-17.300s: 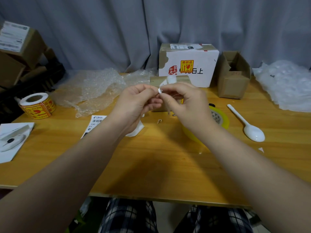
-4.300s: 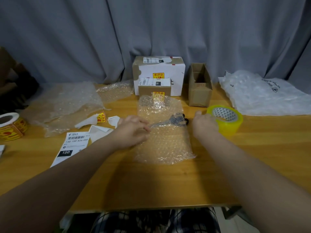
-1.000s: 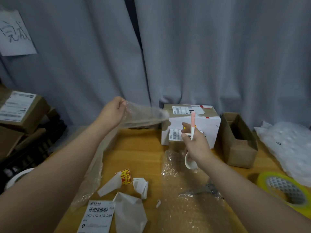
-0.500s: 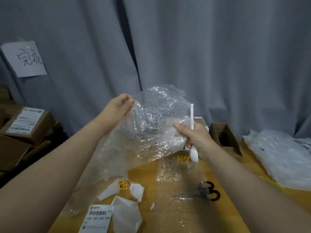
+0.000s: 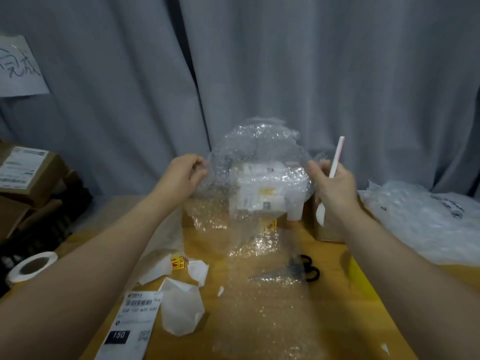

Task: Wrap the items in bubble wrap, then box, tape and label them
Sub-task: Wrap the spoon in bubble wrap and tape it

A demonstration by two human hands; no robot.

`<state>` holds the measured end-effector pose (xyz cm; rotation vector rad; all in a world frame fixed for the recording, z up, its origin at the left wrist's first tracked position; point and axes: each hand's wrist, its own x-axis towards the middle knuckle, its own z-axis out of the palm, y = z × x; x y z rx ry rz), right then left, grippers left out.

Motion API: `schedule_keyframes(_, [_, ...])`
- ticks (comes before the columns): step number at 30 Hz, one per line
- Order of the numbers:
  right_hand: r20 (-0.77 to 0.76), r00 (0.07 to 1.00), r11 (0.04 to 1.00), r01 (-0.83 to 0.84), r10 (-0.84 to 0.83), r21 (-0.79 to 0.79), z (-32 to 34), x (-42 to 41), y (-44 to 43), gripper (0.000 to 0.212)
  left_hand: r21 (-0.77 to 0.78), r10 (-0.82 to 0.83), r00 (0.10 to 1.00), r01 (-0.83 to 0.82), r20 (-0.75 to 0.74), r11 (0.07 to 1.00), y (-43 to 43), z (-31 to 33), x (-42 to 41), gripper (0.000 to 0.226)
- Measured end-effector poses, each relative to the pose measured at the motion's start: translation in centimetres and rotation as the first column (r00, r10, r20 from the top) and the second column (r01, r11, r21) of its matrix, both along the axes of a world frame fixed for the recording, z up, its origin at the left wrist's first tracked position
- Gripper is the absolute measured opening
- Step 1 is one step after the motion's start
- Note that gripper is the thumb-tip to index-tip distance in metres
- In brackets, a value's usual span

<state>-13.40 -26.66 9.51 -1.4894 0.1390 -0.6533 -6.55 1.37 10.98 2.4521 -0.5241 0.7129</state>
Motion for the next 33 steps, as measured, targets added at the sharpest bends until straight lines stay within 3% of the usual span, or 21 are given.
schedule_keyframes(2, [0.013,1.0,1.0,-0.027,0.027,-0.008,0.2,-0.1,-0.1,0.008,0.015,0.17,0.974,-0.174,0.148,0.985,-0.2,0.3,0.2,0.01])
schedule_keyframes(4, [-0.007,0.996,0.995,-0.093,0.093,-0.047,0.2,-0.2,-0.1,0.01,-0.107,0.258,0.936,-0.239,0.241,0.965,0.0,0.8,0.2,0.011])
schedule_keyframes(7, [-0.044,0.986,0.985,-0.164,0.162,-0.06,-0.3,0.0,0.3,0.025,-0.386,0.131,0.987,-0.085,0.096,0.919,0.7,1.3,0.4,0.016])
schedule_keyframes(11, [-0.113,0.938,0.941,-0.334,0.327,-0.054,-1.6,0.9,1.2,0.033,-0.773,-0.064,0.996,-0.009,-0.065,0.635,1.7,0.8,1.2,0.03])
schedule_keyframes(13, [-0.171,0.897,0.886,-0.433,0.407,-0.163,-2.5,1.3,1.7,0.036,-0.816,-0.103,0.991,-0.014,-0.09,0.577,2.5,-0.1,1.3,0.031])
schedule_keyframes(15, [-0.232,0.861,0.823,-0.504,0.453,-0.262,-3.6,1.7,2.3,0.044,-0.819,-0.158,0.984,0.024,-0.081,0.574,3.2,-1.2,1.3,0.018])
schedule_keyframes(18, [-0.296,0.826,0.81,-0.546,0.479,-0.213,-5.2,2.2,3.1,0.044,-0.849,-0.236,0.966,0.034,-0.108,0.527,4.3,-3.0,2.1,0.028])
schedule_keyframes(20, [-0.358,0.834,0.842,-0.505,0.419,-0.19,-6.1,2.7,3.7,0.034,-0.843,-0.205,0.961,-0.049,-0.186,0.536,5.4,-4.7,3.2,0.031])
schedule_keyframes(22, [-0.464,0.828,0.836,-0.473,0.314,-0.278,-6.5,2.8,4.4,0.023,-0.773,-0.063,0.961,-0.178,-0.27,0.609,6.3,-7.0,4.6,0.03])
schedule_keyframes(24, [-0.535,0.816,0.789,-0.471,0.22,-0.394,-6.7,2.5,5.1,0.027,-0.631,0.094,0.938,-0.297,-0.334,0.717,6.6,-9.1,5.9,0.027])
schedule_keyframes(27, [-0.595,0.779,0.721,-0.527,0.197,-0.45,-7.5,2.0,6.1,0.033,-0.379,0.114,0.865,-0.328,-0.488,0.865,6.1,-11.7,7.7,0.068])
schedule_keyframes(29, [-0.61,0.762,0.709,-0.552,0.216,-0.438,-8.4,1.9,6.5,0.037,-0.07,0.184,0.735,-0.3,-0.653,0.951,5.6,-13.1,8.8,0.092])
schedule_keyframes(31, [-0.654,0.726,0.732,-0.562,0.213,-0.386,-9.2,1.8,6.7,0.027,0.352,0.459,0.575,-0.295,-0.677,0.888,5.8,-14.2,9.5,0.094])
schedule_keyframes(32, [-0.699,0.68,0.729,-0.592,0.223,-0.344,-9.6,1.6,6.7,0.025,0.419,0.534,0.54,-0.332,-0.65,0.845,5.6,-14.2,9.3,0.09])
schedule_keyframes(33, [-0.743,0.622,0.71,-0.638,0.247,-0.298,-9.9,1.2,6.8,0.024,0.405,0.558,0.563,-0.384,-0.61,0.83,5.4,-13.9,8.7,0.084])
